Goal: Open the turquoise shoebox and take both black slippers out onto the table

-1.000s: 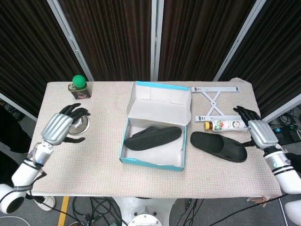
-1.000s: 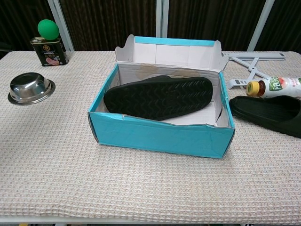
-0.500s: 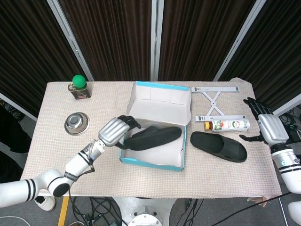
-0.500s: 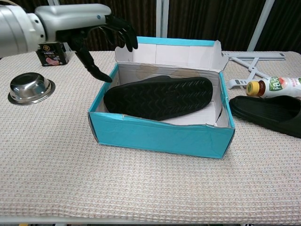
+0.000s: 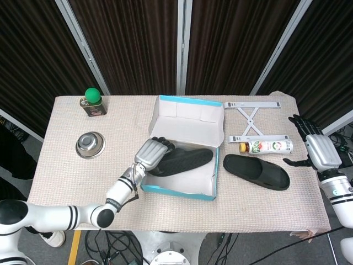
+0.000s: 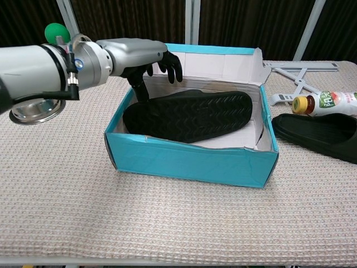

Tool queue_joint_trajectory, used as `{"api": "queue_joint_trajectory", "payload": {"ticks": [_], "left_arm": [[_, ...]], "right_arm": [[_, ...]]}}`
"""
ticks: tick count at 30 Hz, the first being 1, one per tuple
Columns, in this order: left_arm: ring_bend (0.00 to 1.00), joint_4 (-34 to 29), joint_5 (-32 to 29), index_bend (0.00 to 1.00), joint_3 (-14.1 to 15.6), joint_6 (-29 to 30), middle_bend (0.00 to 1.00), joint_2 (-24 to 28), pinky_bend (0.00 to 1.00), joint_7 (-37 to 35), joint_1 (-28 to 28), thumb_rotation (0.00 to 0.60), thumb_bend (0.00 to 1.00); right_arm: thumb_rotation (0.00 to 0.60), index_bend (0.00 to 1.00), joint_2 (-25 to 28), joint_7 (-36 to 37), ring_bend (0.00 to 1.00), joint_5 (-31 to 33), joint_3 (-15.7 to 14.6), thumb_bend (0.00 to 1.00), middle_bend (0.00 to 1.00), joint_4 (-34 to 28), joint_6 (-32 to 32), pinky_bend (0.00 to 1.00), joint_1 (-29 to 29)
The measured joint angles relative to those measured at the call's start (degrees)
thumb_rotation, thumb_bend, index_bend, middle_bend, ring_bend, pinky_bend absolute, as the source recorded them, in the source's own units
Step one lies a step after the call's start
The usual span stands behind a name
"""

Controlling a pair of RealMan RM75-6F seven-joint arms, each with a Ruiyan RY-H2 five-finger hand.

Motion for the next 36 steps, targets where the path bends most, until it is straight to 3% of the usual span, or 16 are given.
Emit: {"api": "queue_joint_trajectory", "payload": {"ticks": [8,20,23,26,30,36], "left_arm": [[0.2,3.24,-6.25,0.26,1.9,4.38,0.24,-3.73,0.28,6.39,-3.27,0.6,0.0],[0.23,7.15,-5.07,0.27,4.72,4.12,0.3,-7.52,0.28,6.71,-4.09,0.6,0.0],[0.28,8.65,-4.69,0.31,4.8,3.37,0.37,-8.48,0.33,5.87,-4.22,0.6,0.0],[0.41,10.48,-3.66,0.42,4.54,3.12,0.49,-9.64,0.4,3.97,-4.13,0.6,0.02],[0.59,12.42,-0.58,0.56,3.89,3.53,0.67,-10.83,0.58,0.05,-3.52,0.6,0.14],[0.67,12.62,4.66,0.67,3.24,4.35,0.76,-10.45,0.66,-6.61,-1.38,0.6,0.29]], "right_arm": [[0.6,0.0,0.32,1.05,0.0,-0.14,0.19,0.0,0.0,0.5,0.87,0.0,-1.02],[0.6,0.0,0.15,0.68,0.0,-0.26,0.48,0.0,0.0,0.62,1.16,0.0,-1.58],[0.6,0.0,0.09,0.08,0.0,0.06,0.65,0.0,0.0,0.58,1.31,0.0,-1.72],[0.6,0.0,0.04,-0.25,0.0,0.47,0.87,0.0,0.0,0.53,1.39,0.0,-1.85],[0.6,0.0,0.01,-0.61,0.0,0.64,1.09,0.0,0.0,0.44,1.72,0.0,-2.08],[0.6,0.0,-0.06,-0.39,0.0,0.57,1.53,0.0,0.0,0.34,2.35,0.0,-2.33]]}}
